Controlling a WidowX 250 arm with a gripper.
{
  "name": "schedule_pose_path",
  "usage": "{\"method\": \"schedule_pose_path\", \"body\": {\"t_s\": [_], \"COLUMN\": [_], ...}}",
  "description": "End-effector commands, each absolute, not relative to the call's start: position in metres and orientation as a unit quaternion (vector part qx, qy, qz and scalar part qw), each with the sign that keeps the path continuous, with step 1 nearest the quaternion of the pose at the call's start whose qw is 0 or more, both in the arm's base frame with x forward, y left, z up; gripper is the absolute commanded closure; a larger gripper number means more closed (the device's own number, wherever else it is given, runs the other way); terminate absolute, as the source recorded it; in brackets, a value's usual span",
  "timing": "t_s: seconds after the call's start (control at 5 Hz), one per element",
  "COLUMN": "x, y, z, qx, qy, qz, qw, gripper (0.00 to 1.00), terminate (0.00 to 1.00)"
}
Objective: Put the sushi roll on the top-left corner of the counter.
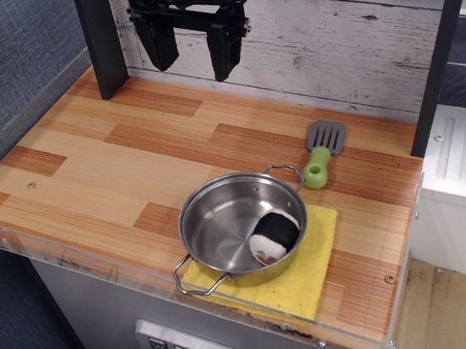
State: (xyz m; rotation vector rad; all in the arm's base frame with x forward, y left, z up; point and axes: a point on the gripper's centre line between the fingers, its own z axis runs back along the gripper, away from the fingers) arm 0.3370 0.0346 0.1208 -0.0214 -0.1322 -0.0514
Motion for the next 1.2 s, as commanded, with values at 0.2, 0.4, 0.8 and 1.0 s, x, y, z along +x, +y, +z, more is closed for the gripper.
{"method": "schedule_pose_path", "body": {"t_s": [0.2, 0.4, 0.8, 1.0], "x": [0.312, 0.283, 0.261, 0.26], "y": [0.009, -0.02, -0.044, -0.038], "z": [0.103, 0.081, 0.059, 0.052], "qx": [-0.019, -0.012, -0.017, -0.016], "qy": [-0.06, -0.058, -0.038, -0.032], "qz": [-0.048, -0.098, -0.146, -0.135], "qw": [0.997, 0.993, 0.988, 0.99], "gripper": [0.0, 0.0, 0.0, 0.0], "terminate": [0.0, 0.0, 0.0, 0.0]}}
